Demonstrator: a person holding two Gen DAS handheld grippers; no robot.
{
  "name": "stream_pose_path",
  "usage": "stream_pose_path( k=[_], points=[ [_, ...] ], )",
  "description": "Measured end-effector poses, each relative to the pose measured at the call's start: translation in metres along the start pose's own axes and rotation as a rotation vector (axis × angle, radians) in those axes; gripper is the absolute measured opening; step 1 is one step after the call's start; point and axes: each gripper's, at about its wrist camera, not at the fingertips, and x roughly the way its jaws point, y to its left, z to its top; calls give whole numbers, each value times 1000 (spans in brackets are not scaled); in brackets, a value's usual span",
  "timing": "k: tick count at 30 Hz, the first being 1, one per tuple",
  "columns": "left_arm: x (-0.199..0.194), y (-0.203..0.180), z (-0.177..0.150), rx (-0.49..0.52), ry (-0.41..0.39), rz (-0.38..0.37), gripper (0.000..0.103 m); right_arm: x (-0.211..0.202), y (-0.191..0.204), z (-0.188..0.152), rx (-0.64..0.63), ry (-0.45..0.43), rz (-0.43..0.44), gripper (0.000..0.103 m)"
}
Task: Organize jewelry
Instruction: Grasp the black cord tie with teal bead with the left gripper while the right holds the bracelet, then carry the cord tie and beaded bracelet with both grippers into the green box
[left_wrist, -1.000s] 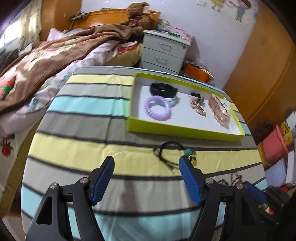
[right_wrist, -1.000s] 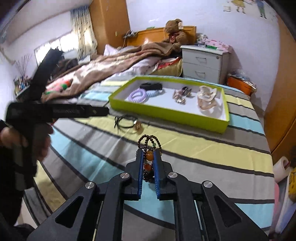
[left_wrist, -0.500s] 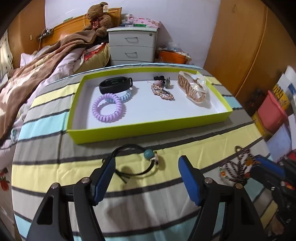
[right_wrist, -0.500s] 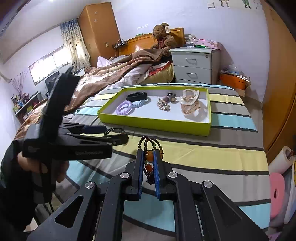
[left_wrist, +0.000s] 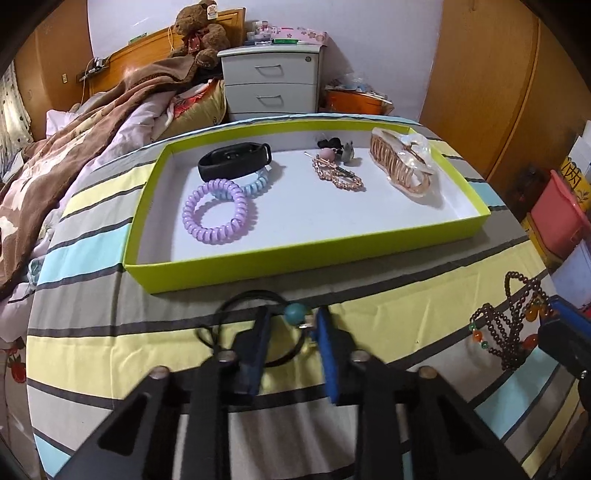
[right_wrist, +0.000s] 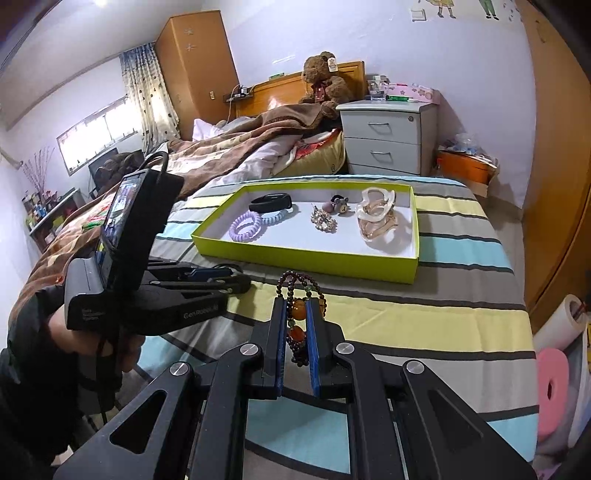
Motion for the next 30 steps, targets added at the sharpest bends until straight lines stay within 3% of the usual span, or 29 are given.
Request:
stream_pose_path(
  k=[4,30],
  points=[
    [0,1,0,-5,0,-3,18,-1,-1,0,4,-2,-6,11],
    [-53,16,3,-46,-116,-22,17,-20,12,14,-20,-64,-17,10]
  ],
)
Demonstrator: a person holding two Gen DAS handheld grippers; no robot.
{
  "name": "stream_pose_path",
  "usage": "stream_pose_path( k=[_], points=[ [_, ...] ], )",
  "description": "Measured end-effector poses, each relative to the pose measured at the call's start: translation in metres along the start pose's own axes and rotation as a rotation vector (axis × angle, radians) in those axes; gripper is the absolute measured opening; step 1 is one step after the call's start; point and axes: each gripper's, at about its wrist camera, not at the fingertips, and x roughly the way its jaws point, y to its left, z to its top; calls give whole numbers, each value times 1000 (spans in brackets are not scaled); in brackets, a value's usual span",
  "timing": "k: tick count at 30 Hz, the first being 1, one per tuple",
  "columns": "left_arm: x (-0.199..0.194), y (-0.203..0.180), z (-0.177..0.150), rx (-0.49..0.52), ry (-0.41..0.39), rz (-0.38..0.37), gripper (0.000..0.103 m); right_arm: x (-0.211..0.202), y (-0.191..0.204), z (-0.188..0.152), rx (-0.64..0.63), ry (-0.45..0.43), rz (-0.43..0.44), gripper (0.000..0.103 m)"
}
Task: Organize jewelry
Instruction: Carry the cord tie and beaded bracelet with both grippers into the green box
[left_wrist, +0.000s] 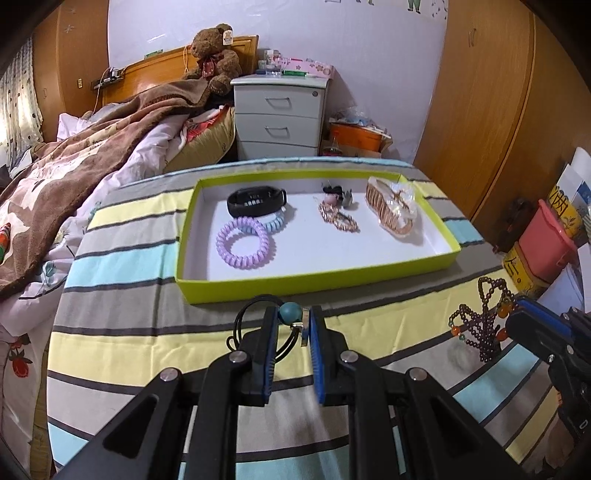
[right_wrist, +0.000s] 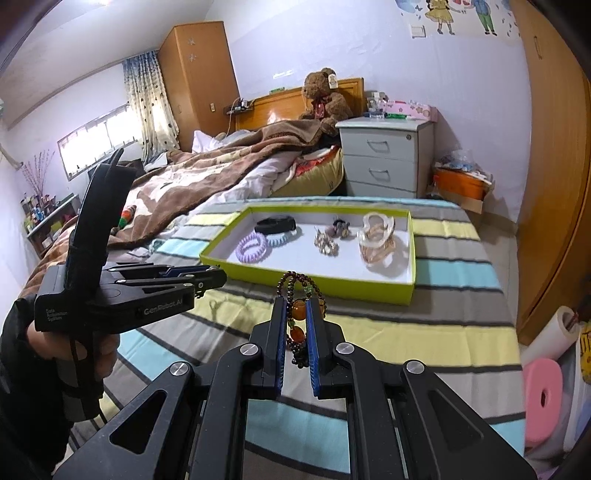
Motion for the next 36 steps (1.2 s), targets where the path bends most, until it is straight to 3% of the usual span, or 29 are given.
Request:
stream_pose_path(
  k=[14,36],
  points=[
    [-15,19,45,-16,-70,-17,17,11,2,47,-40,-46,8,10],
    [27,40,100,-28,-54,-8,17,94,-15,84,-15,56,49,10]
  ],
)
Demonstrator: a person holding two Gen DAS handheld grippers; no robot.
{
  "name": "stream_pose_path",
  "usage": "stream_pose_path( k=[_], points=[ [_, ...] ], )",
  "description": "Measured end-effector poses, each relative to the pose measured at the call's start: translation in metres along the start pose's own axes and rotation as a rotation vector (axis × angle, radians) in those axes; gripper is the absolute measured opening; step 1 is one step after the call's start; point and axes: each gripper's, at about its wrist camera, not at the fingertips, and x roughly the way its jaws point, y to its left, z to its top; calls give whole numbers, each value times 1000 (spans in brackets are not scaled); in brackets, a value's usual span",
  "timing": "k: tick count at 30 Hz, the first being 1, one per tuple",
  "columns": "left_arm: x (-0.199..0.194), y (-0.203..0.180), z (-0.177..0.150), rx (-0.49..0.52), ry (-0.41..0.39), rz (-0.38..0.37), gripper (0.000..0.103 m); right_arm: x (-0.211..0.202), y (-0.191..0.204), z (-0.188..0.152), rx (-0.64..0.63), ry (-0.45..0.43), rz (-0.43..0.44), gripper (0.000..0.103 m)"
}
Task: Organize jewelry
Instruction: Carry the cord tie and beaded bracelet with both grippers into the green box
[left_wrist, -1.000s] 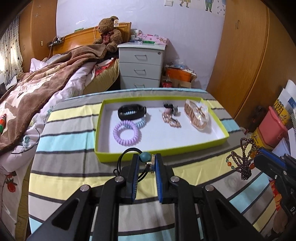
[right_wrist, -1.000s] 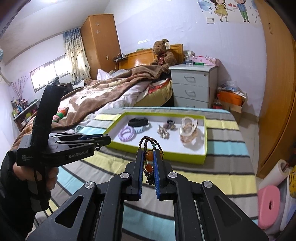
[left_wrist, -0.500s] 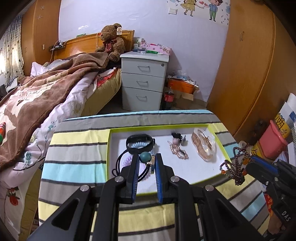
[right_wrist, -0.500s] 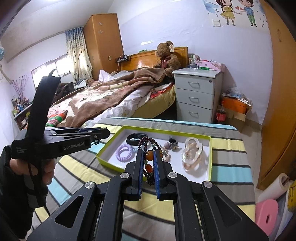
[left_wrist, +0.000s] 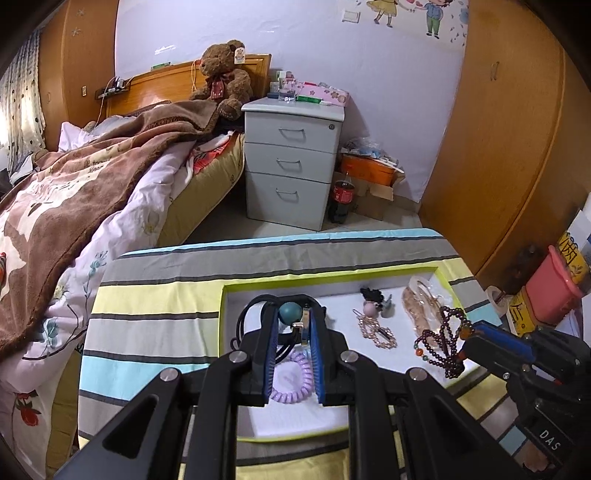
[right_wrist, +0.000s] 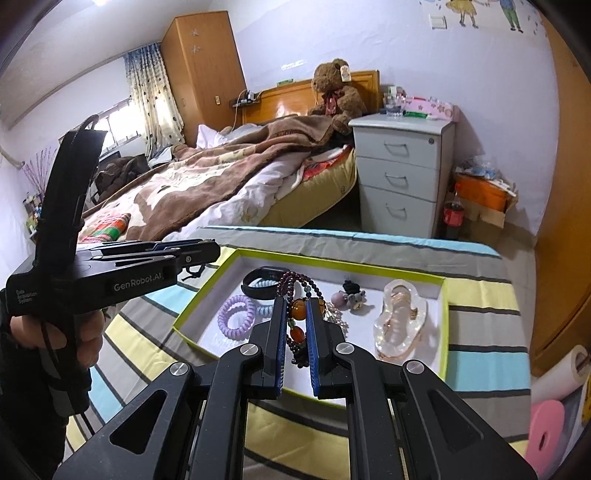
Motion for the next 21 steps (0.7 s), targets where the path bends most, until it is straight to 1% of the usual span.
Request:
stream_pose_path(
  k=[4,7,11,12,16,21],
  points=[
    [14,3,-4,-5,30,0,17,18,-3,-3,-1,43,16,10],
    [25,6,-11,-16,57,3,17,29,-4,-8,-7,75,10,10],
    [36,5,-20,-18,88,0,17,39,-7,-13,-7,108,21,10],
    [39,4,-22,-26,90,11,17,42,-7,-14,-11,119,25,10],
    [46,4,-26,-21,107,17,18,51,-6,-19,-18,148,32,10],
    [51,4,-28,-29,117,22,18,56,-8,-20,-22,166,24,10]
  ],
)
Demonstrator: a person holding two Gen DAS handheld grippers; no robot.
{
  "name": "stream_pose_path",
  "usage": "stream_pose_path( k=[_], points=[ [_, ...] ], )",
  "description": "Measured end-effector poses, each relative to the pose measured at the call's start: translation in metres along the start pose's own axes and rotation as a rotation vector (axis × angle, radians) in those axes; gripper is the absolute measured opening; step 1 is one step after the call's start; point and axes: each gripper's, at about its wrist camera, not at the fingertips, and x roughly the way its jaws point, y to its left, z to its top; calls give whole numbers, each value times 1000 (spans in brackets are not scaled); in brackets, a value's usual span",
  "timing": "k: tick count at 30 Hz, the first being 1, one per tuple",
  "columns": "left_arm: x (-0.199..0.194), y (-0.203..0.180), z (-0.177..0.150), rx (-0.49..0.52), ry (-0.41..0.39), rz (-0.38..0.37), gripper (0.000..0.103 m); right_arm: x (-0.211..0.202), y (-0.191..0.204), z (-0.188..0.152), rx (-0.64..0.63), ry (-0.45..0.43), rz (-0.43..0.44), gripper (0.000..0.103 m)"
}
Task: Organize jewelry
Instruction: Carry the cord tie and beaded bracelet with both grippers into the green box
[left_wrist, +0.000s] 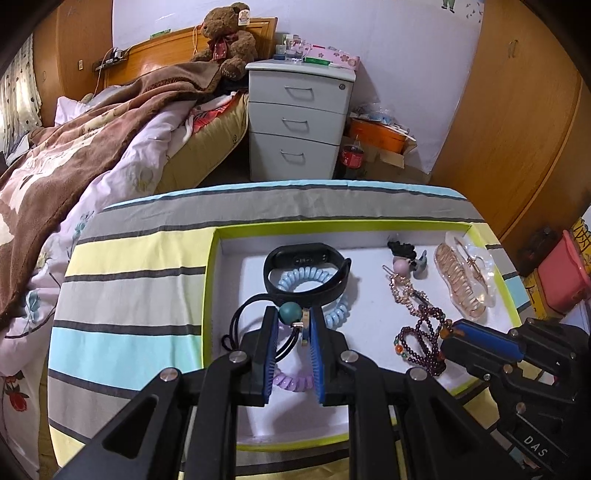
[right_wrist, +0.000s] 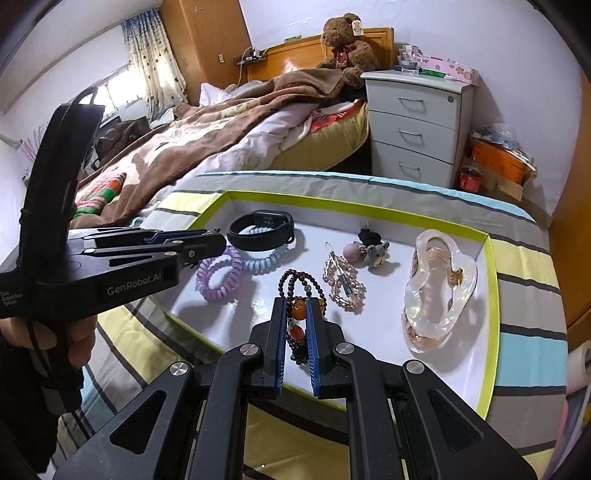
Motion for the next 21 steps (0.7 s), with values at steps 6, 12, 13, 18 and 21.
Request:
stream_pose_path(
  k=[6,12,13,18,21],
  points=[
    [8,0,-2,-1,20,1,18,6,0,0,-6,18,-13,10],
    [11,-2,-4,-1,24,-3,18,12,0,-2,-10,34,-18,11],
    [11,-2,-4,-2,23,-5,18,13,0,-1,-9,37,-22,11],
    [15,-2,-5,-1,32,0,18,16,1,-3,-16,48,-25,11],
    [17,-1,-5,0,33,-4,18,18,2,-3,-14,51,-29,11]
  ],
)
